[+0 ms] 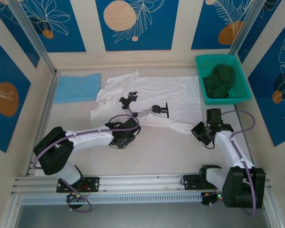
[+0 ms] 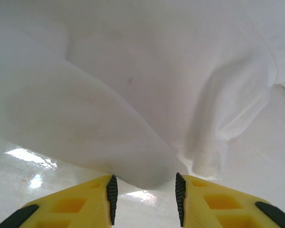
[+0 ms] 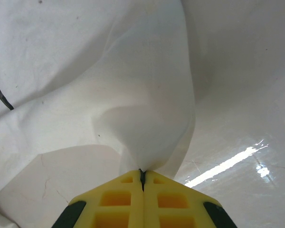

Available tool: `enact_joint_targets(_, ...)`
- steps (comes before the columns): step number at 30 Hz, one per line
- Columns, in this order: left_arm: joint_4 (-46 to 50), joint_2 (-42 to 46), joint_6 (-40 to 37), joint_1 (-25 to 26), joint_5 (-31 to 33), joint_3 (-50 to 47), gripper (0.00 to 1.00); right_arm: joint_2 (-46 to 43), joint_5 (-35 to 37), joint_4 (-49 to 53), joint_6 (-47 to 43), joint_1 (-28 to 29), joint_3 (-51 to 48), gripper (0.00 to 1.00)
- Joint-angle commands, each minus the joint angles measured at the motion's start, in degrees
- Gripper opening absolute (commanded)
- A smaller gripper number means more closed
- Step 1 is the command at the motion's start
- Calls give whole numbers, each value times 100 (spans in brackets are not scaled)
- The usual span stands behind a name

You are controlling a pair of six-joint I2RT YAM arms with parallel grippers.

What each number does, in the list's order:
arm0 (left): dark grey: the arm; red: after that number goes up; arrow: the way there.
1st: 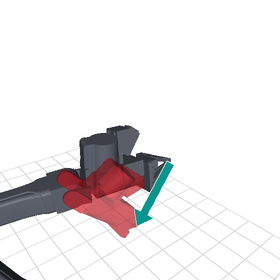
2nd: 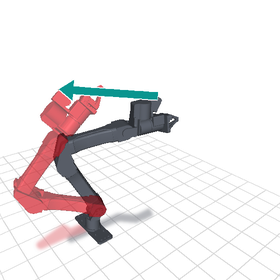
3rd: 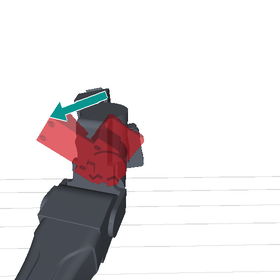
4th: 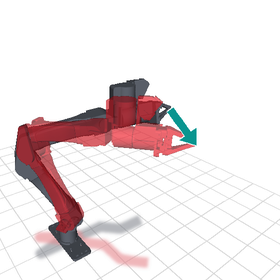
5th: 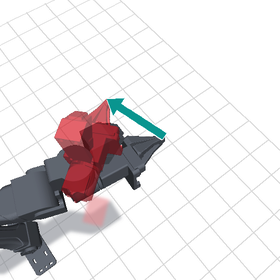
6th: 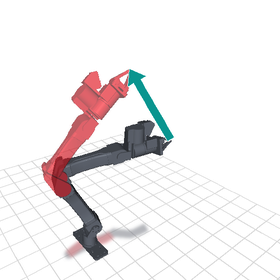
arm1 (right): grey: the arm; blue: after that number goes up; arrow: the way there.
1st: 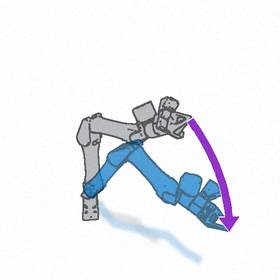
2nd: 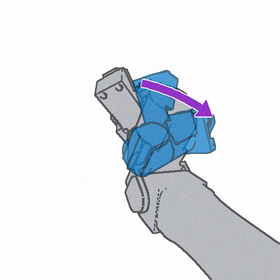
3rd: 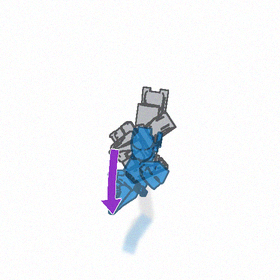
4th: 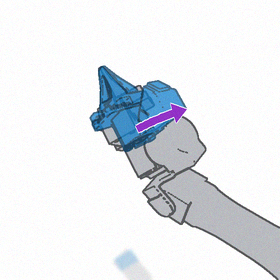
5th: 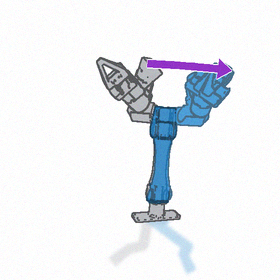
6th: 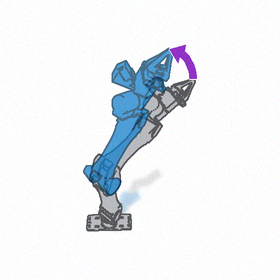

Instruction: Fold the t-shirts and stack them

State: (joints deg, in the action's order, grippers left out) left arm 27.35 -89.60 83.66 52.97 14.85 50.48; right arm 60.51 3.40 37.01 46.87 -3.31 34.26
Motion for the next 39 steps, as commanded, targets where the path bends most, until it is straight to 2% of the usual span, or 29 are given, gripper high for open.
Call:
enact_joint_targets(1, 32, -118, 125, -65, 7, 15, 38, -123, -24, 60, -40, 32, -48, 0)
enact_joint_targets(3, -42, -125, 72, -91, -23, 6, 36, -123, -19, 69, -40, 33, -51, 0)
enact_joint_targets(7, -89, -144, -71, -138, -53, 49, 24, -137, -6, 115, -56, 32, -26, 0)
enact_joint_targets(9, -67, -144, -113, -170, -61, 50, 15, -153, 11, 130, -56, 32, -25, 0)
enact_joint_targets(11, -39, -96, -173, -218, -70, 9, 0, -172, 22, 132, -50, 32, -23, 0)
enact_joint_targets(16, 379, 439, -735, -401, -150, -164, 0, -258, -67, 311, -165, 32, 108, 0)
enact_joint_targets(18, 822, 788, -1034, -475, -202, -226, 0, -383, -183, 450, -265, 37, 220, 0)
enact_joint_targets(23, 1908, 2153, -1431, -611, -487, -766, 0, -925, -293, 920, -228, 33, 491, 0)
enact_joint_targets(32, 3890, 4867, -953, -647, -483, -1606, 0, -1767, -681, 1581, 228, -96, 709, 0)
enact_joint_targets(39, 4430, 6117, -433, -648, -735, -2178, 0, -2254, -704, 1959, 536, -447, 541, 0)
